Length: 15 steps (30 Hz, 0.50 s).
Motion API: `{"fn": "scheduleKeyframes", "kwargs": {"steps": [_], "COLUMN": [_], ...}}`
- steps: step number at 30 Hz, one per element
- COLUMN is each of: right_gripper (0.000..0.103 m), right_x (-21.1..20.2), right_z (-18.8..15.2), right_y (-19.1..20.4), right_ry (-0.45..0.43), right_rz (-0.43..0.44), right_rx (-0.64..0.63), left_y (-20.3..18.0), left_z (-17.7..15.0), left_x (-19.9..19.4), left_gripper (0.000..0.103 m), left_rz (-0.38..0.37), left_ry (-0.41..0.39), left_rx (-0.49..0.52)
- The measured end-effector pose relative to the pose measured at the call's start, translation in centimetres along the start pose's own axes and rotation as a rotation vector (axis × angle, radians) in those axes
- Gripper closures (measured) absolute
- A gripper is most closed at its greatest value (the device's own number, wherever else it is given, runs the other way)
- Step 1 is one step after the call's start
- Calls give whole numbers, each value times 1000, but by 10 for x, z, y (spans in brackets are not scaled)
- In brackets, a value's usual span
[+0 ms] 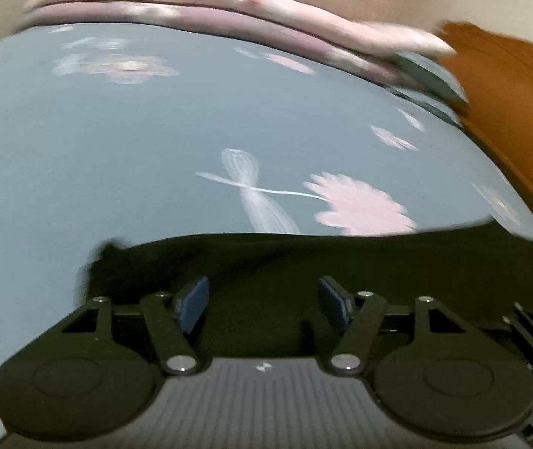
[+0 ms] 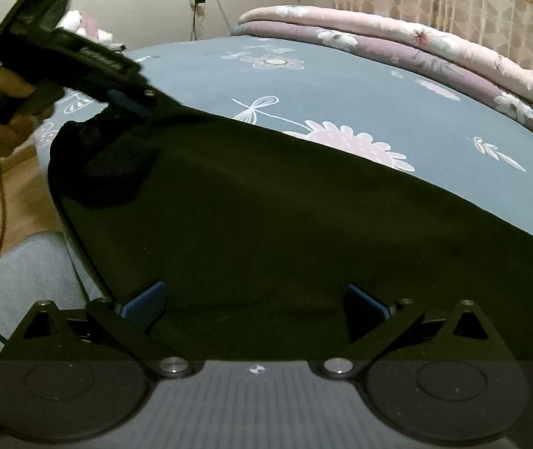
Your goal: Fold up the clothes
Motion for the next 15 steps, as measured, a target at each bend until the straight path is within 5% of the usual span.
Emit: {"fn": "scheduleKeyframes", "kwargs": {"steps": [5, 8, 15], "right_gripper": [0, 0, 0], "right_x": [1, 0, -8], "right_z": [1, 1, 6], "right_y": [0, -1, -4], "right_ry": [4, 3, 16], "right_rz": [2, 1, -28], "right_rx": [-2, -3, -7], "left_y": [7, 19, -3], "left_z": [10, 21, 18], "left_x": [40, 45, 15], "left_gripper": [39, 39, 35], "left_rz": [97, 64, 41], "left_ry": [25, -9, -10], "left_rx": [77, 16, 66]}}
Point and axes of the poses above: each gripper's, at about its wrist camera, not at the fingertips, and x roughly the way its jaws point, y to its left, z to its top, the point moved 8 cm from there along x, roughly the way its jaws point, and after that the axes turned 4 degrees about z, right-handed, at the moved point
